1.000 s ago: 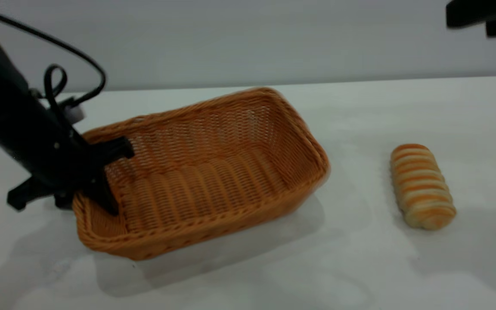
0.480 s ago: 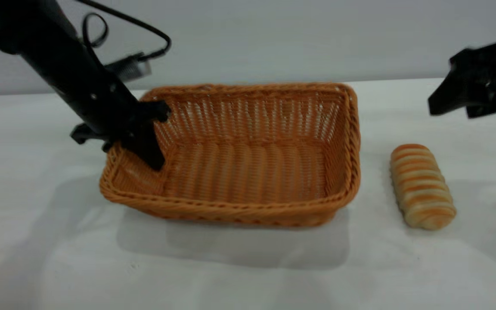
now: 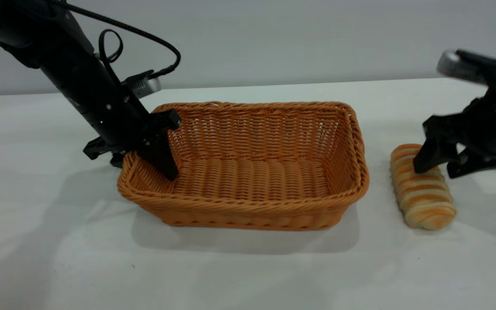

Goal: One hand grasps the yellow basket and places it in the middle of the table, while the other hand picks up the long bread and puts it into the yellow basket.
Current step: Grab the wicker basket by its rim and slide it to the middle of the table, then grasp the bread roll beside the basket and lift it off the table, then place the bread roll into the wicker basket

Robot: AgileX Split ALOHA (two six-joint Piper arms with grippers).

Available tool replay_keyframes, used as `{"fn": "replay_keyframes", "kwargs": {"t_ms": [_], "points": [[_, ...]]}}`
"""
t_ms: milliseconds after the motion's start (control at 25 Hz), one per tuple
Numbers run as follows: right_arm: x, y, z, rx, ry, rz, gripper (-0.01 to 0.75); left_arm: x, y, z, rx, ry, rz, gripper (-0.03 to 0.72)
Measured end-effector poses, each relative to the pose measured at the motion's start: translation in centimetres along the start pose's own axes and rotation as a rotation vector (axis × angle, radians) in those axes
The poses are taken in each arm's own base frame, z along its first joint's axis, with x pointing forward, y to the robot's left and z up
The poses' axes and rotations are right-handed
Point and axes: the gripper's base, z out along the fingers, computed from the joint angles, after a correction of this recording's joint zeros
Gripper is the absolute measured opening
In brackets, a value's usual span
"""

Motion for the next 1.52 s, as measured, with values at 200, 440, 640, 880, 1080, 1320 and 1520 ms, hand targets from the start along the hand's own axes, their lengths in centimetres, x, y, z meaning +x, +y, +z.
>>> {"fn": "replay_keyframes", "kwargs": {"t_ms": [200,440,640,880,1080,1320,1520], "points": [[0.5,-0.6,1.9,0.002,0.038,0.017,0.528,0.5,-0.8,-2.8,-0.049,0.051,0.080,0.658],[0.5,-0.8,1.8,0.006,0.051,-0.030,0.076,1.0,-4.3,-12.2,-0.143,-0.096,0.171,0.637],[-1.3,-0.4,-2.8,-0.030,0.020,-0.061,0.061,3.6,-7.8,-20.2,-0.161,-0.226,0.252,0.598],[-3.7,6.4,-9.7,-0.123,-0.120,-0.211,0.061,8.1,-11.0,-27.6,-0.186,-0.356,0.334,0.591],[-3.5,15.7,-7.2,-0.255,-0.111,-0.369,0.068,10.9,-12.0,-30.1,-0.193,-0.339,0.360,0.588],[-1.9,20.1,-1.2,-0.286,-0.027,-0.448,0.285,12.5,-12.5,-31.4,-0.208,-0.343,0.376,0.588],[-2.5,19.7,-2.6,-0.295,-0.027,-0.487,0.626,13.6,-12.9,-32.5,-0.221,-0.378,0.388,0.586]]}}
